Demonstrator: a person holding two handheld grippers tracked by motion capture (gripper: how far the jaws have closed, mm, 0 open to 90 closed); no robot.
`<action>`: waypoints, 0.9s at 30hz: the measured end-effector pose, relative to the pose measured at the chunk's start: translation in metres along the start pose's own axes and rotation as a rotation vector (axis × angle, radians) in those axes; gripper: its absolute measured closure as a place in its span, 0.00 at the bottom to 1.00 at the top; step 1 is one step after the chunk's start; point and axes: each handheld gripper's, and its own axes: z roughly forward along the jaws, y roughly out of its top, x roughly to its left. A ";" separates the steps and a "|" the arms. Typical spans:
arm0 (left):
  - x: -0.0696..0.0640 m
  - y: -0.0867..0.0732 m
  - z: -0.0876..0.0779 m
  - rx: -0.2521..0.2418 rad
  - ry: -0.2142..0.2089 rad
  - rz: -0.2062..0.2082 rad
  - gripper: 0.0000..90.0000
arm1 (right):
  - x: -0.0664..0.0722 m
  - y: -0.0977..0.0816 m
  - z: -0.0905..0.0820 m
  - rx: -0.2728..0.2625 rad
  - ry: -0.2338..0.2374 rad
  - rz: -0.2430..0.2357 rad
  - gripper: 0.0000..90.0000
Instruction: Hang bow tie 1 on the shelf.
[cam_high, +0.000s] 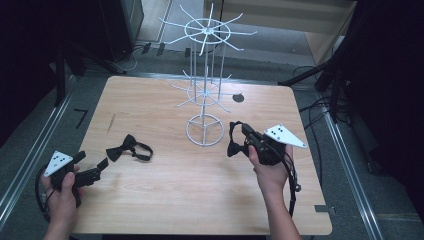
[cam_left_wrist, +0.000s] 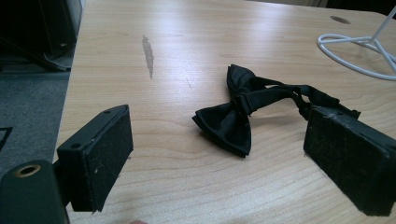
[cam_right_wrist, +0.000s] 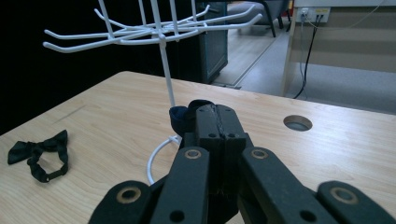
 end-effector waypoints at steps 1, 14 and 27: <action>0.000 0.000 0.000 0.000 0.000 0.000 0.10 | 0.001 0.001 0.000 0.000 0.005 -0.001 1.00; 0.000 0.000 0.000 0.000 -0.001 0.000 0.10 | 0.013 0.013 -0.005 -0.026 0.036 -0.031 1.00; 0.000 0.000 0.000 0.001 -0.001 0.000 0.10 | 0.022 0.028 -0.005 -0.052 0.053 -0.046 1.00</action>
